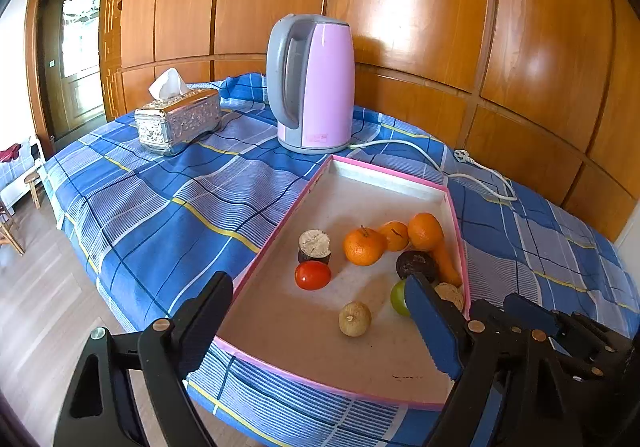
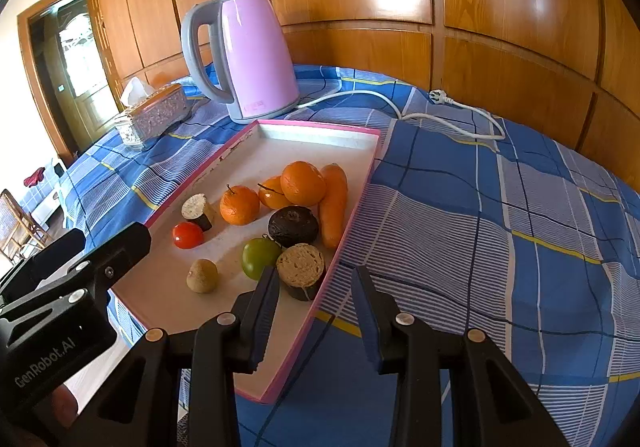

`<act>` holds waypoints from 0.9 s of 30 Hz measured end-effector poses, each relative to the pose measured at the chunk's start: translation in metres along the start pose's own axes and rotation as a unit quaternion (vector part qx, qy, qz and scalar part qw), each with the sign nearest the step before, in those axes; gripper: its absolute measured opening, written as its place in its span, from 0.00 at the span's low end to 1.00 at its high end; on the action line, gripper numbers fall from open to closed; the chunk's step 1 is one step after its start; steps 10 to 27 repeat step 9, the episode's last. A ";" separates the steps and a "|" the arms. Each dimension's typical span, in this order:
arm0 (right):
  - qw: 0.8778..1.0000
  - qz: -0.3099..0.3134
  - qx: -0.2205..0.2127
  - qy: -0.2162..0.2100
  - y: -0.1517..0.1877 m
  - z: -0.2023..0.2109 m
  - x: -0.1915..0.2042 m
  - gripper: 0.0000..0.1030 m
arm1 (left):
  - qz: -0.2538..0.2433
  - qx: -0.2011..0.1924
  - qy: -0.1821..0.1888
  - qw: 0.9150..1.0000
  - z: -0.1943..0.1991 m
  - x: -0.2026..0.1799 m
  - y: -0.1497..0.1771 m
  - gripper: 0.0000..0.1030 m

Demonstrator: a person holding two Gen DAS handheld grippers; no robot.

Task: Organize fruits

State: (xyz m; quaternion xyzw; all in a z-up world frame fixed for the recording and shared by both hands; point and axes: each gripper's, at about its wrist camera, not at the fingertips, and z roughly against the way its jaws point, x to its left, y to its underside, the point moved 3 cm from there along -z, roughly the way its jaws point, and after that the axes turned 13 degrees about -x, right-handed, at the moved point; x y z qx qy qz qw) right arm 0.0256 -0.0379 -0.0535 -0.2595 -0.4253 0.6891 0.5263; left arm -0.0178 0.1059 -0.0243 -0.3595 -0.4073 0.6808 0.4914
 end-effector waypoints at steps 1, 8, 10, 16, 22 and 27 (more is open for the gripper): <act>1.000 0.000 0.000 0.000 0.000 0.000 0.000 0.37 | 0.000 0.001 0.000 1.000 0.000 0.000 0.000 0.85; 1.000 -0.003 0.001 0.001 0.001 -0.002 -0.003 0.37 | 0.001 -0.011 0.004 1.000 0.002 -0.002 -0.002 0.85; 1.000 -0.005 0.001 0.001 0.002 -0.003 -0.004 0.37 | 0.001 -0.011 0.005 1.000 0.001 -0.002 -0.002 0.85; 1.000 -0.005 0.001 0.001 0.002 -0.003 -0.004 0.37 | 0.001 -0.011 0.005 1.000 0.001 -0.002 -0.002 0.85; 1.000 -0.005 0.001 0.001 0.002 -0.003 -0.004 0.37 | 0.001 -0.011 0.005 1.000 0.001 -0.002 -0.002 0.85; 1.000 -0.005 0.001 0.001 0.002 -0.003 -0.004 0.37 | 0.001 -0.011 0.005 1.000 0.001 -0.002 -0.002 0.85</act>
